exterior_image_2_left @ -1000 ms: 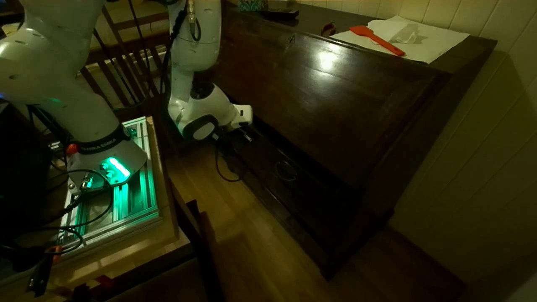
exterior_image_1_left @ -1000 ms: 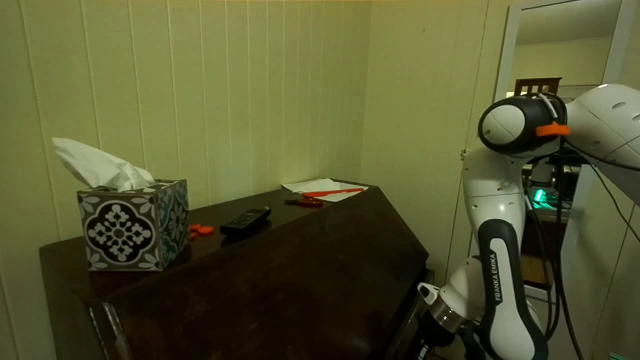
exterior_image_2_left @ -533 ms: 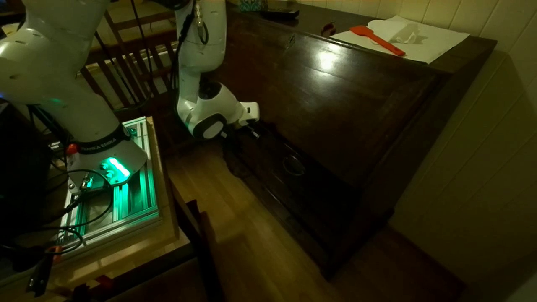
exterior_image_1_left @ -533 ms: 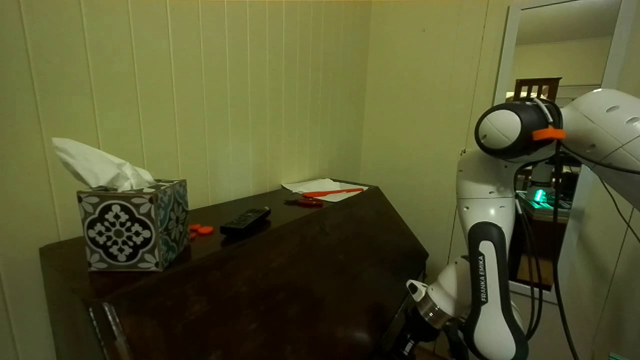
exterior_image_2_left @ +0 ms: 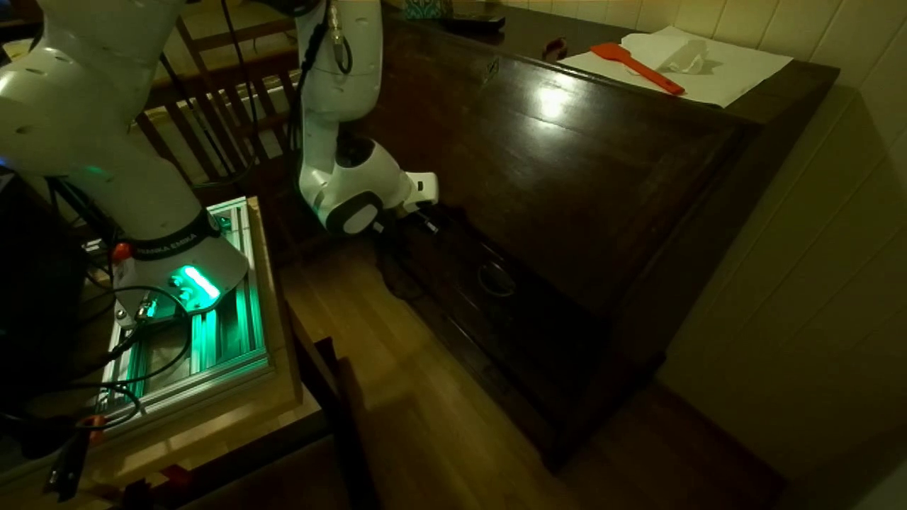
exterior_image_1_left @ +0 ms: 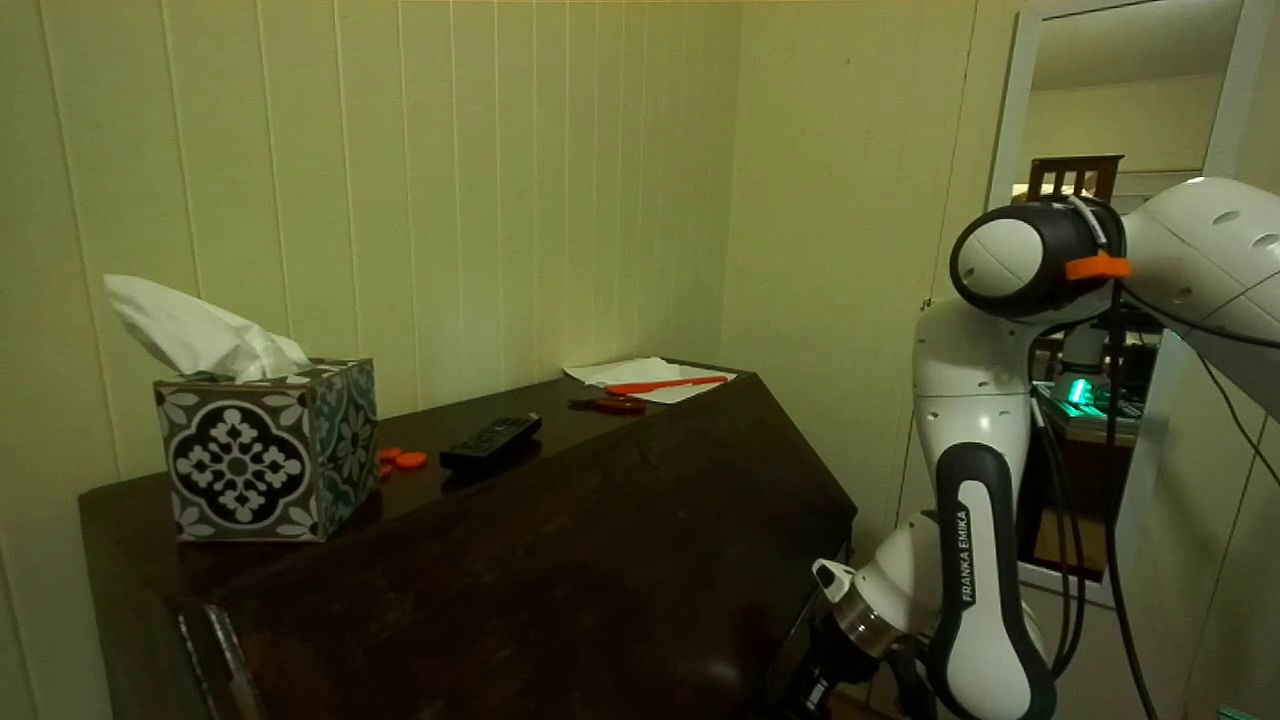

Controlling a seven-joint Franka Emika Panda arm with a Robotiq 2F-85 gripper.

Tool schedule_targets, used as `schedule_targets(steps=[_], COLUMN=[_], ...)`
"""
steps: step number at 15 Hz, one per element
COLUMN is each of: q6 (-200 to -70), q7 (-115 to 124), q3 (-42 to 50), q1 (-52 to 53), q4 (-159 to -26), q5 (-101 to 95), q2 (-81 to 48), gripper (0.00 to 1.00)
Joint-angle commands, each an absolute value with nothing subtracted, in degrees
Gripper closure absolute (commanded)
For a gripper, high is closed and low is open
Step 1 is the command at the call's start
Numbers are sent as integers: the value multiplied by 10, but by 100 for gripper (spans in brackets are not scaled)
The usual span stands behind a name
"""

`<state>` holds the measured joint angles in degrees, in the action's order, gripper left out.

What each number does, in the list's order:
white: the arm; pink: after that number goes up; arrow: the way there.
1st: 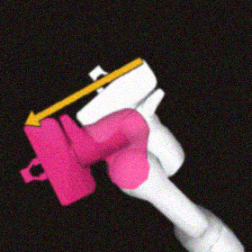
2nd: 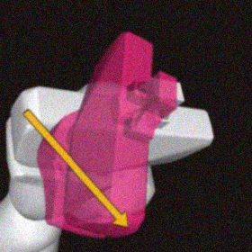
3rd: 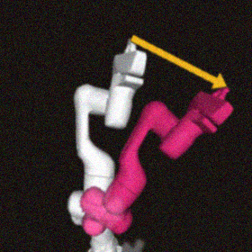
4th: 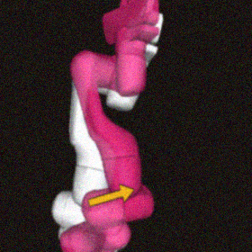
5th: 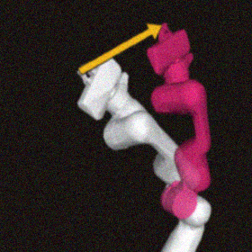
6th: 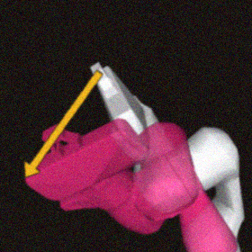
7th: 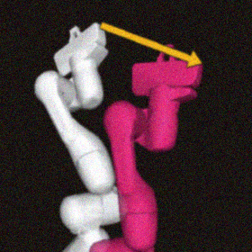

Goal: Close the open drawer

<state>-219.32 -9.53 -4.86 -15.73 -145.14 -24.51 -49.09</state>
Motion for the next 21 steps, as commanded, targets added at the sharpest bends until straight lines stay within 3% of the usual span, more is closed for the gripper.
schedule_targets(steps=[1, 5, 14, 21], q6=[-2187, -2194, -2020, -2008], q7=[-61, -74, -46, -60], q3=[-82, -74, -58, -44], q1=[-158, -152, -159, -210], q4=[-1387, -1402, -1498, -1548], q5=[-263, -252, -228, -240], q2=[-468, -470, -350, -302], gripper=[100, 100, 100, 100])
